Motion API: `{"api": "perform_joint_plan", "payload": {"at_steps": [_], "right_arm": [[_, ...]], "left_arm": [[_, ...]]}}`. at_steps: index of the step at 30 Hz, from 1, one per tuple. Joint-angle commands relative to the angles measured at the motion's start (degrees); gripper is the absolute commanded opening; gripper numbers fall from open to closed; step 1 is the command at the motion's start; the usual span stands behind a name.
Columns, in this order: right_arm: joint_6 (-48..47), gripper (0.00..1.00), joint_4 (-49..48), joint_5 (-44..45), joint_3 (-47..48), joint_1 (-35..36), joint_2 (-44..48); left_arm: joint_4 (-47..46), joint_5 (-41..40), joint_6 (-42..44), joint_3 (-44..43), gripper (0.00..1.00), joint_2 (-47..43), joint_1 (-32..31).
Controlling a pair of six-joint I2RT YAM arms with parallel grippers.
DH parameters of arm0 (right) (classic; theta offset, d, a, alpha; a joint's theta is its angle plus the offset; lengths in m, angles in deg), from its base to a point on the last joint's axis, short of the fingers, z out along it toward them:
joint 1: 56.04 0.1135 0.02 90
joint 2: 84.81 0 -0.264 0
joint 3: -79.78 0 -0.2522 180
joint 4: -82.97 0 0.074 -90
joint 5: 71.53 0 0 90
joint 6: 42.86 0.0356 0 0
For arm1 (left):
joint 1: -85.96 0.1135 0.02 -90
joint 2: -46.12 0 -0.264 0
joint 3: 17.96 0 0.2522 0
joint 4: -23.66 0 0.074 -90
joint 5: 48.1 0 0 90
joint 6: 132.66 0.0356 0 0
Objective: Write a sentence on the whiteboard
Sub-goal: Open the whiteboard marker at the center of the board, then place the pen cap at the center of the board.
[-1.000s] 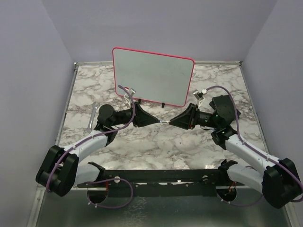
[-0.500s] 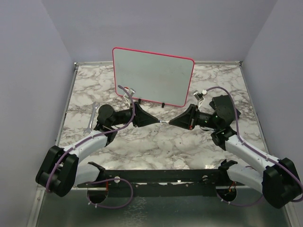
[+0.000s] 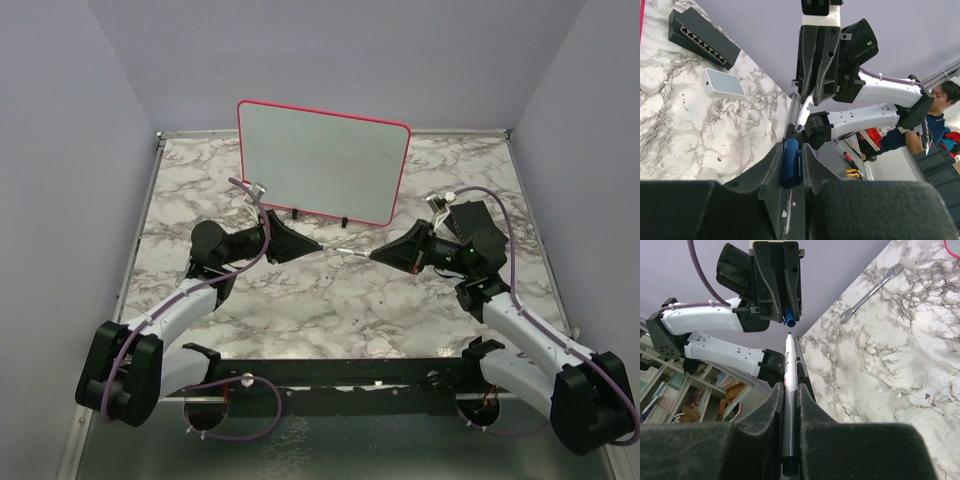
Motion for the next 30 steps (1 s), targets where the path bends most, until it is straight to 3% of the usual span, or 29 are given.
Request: {"api": "perform_joint_plan", "payload": {"at_steps": [1, 5, 7, 9, 12, 14, 20, 30], "right_arm": [[-0.9, 0.0, 0.9, -4.6, -0.4, -1.4, 1.4], [-9.0, 0.0, 15.9, -4.3, 1.8, -4.4, 5.9], [-13.8, 0.0, 24.9, -3.3, 4.3, -7.2, 9.3], [-17.3, 0.0, 31.4, -1.2, 6.4, -8.2, 11.8], [-20.5, 0.0, 37.4, 5.7, 8.4, -8.2, 14.4], [-21.1, 0.0, 37.7, 10.3, 8.1, -8.2, 16.0], [-20.2, 0.0, 38.2, 23.1, 5.7, -7.4, 20.1], [-18.4, 0.0, 35.0, 26.6, 2.3, -6.1, 19.7]], "left_arm": [[0.0, 1.4, 1.3, 0.1, 0.0, -1.8, 1.0], [0.6, 2.8, 2.1, 0.0, 0.0, -2.8, 2.3], [6.5, 2.3, 7.3, -0.3, 0.0, -4.2, 3.3], [22.0, -1.5, 19.5, -2.3, 0.0, -6.2, 3.5], [49.0, -15.9, 38.9, -7.8, 0.0, -6.8, 1.9], [57.5, -26.2, 44.5, -10.3, 0.0, -5.9, -2.2], [61.3, -47.5, 43.2, -11.3, 0.0, -0.9, -16.1], [62.3, -57.0, 39.5, -12.9, 0.0, 10.6, -26.0]]}}
